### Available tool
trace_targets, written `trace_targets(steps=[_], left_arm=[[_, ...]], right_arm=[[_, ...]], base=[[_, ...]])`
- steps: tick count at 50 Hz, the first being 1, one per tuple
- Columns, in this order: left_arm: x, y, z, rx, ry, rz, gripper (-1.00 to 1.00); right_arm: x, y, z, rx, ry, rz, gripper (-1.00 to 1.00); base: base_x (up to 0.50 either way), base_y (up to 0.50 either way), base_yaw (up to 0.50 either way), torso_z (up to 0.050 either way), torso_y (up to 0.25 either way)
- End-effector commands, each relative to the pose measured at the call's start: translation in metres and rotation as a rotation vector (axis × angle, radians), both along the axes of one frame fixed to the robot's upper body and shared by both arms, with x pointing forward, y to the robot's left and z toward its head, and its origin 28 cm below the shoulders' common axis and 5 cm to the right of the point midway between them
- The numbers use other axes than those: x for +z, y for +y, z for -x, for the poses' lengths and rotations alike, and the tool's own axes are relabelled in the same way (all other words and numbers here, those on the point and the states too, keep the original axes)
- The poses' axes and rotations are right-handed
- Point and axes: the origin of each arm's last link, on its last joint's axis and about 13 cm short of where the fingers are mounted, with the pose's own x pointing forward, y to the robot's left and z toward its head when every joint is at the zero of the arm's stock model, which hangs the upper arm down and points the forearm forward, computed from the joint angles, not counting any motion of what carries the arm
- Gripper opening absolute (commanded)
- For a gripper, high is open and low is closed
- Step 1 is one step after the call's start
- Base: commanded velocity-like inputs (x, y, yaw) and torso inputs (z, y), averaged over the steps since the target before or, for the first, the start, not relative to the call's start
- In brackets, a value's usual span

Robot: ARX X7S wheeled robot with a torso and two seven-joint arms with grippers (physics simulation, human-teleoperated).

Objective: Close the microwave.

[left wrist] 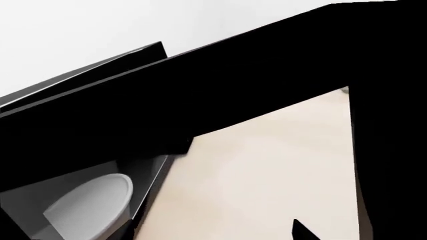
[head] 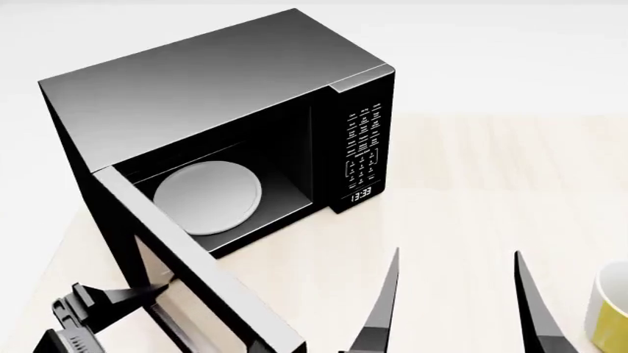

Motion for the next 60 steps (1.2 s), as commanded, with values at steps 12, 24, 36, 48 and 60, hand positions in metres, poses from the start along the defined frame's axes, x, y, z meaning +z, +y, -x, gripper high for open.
trace_targets(steps=[12,24,36,48,60], left_arm=[[-0.001,-0.019,-0.019,-0.031,-0.013,0.045,1.0],[0.005,-0.024,-0.03,-0.02,-0.036,0.067,1.0],[0.007,-0.03,-0.037,-0.003,-0.048,0.097,1.0],[0.008,-0.034,-0.044,0.016,-0.058,0.112,1.0],[0.009,-0.037,-0.049,0.058,-0.084,0.124,1.0]], right_arm=[[-0.002,0.001,0.0,0.003,0.006,0.001,1.0],[-0.002,0.0,0.0,0.004,0.006,-0.003,1.0],[-0.001,0.0,0.0,0.004,0.006,-0.003,1.0],[-0.002,0.0,0.001,0.007,0.008,-0.003,1.0],[-0.003,0.0,0.001,0.009,0.011,-0.006,1.0]], base=[[0.0,0.0,0.0,0.0,0.0],[0.0,0.0,0.0,0.0,0.001],[0.0,0.0,0.0,0.0,0.001],[0.0,0.0,0.0,0.0,0.001],[0.0,0.0,0.0,0.0,0.001]])
